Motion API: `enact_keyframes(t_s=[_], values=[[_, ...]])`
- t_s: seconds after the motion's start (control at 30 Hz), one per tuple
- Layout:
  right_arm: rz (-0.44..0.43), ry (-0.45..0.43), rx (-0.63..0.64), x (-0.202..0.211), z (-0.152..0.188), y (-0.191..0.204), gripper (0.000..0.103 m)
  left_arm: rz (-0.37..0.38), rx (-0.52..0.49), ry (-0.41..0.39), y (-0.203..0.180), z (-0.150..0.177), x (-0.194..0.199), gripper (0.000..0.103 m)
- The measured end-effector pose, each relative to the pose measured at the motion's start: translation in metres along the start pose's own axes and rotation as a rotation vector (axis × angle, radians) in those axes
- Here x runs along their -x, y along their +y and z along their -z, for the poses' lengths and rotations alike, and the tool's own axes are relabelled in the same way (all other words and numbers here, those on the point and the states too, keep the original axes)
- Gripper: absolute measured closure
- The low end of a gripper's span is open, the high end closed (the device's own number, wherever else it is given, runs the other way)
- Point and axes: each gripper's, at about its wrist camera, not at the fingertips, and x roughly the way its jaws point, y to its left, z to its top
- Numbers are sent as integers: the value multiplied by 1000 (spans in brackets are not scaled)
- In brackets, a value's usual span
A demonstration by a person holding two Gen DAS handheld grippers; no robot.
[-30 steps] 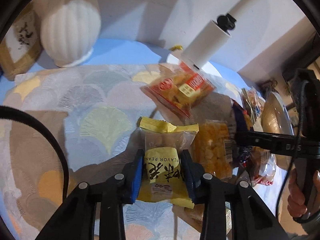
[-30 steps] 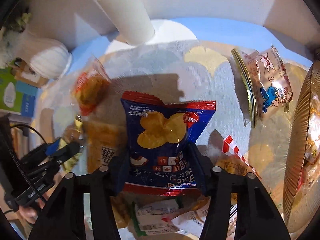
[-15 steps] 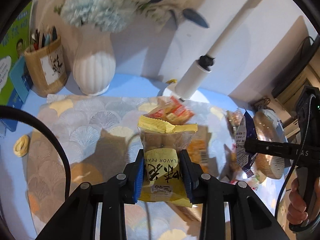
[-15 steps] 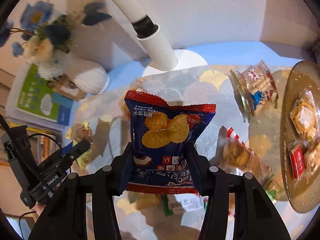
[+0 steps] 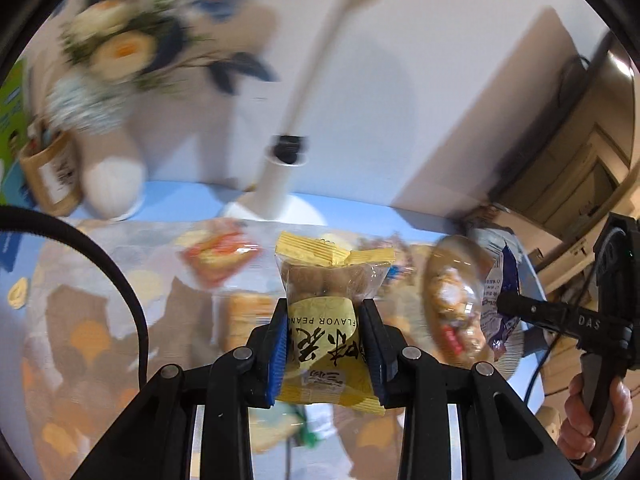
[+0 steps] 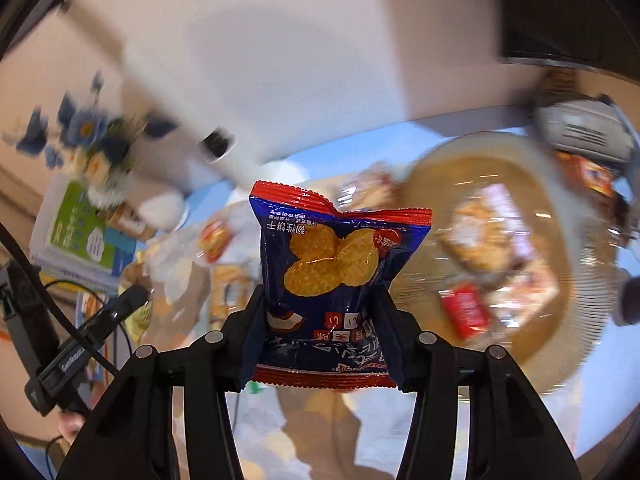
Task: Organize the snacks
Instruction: 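Carry both bags over the amber bowl and open both grippers to drop them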
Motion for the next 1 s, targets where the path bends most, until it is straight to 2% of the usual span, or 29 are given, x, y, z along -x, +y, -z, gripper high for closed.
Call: enact_keyframes(t_s=[0.1,0.2,0.4,0.6,0.7,0.77,0.8,0.83,1.0], values=[[45,-11,-45,14,-9,-46,54,24,-31,16,-41,-2,-14,70],[120,23,-56,12,-16,-84,54,32,-48,44,-77,-2,-34,70],[141,49,-90,7,-25,-141,54,8,-146,72,-148,-1,-69,70],[173,82,-30,-5,-41,-158,53,-19,-179,107,-189,-1,-111,70],[156,83,-9,-11,-52,-161,51,-68,-204,86,-203,-6,-124,70],[155,82,-5,-13,-59,-163,47,-77,-213,83,-208,-11,-128,64],[149,80,-10,-12,-63,-165,39,-77,-209,80,-210,-14,-128,52],[139,74,-15,-10,-65,-167,35,-73,-202,71,-209,-16,-127,45],[131,67,5,-2,-62,-169,35,-89,-190,48,-202,-11,-114,45]])
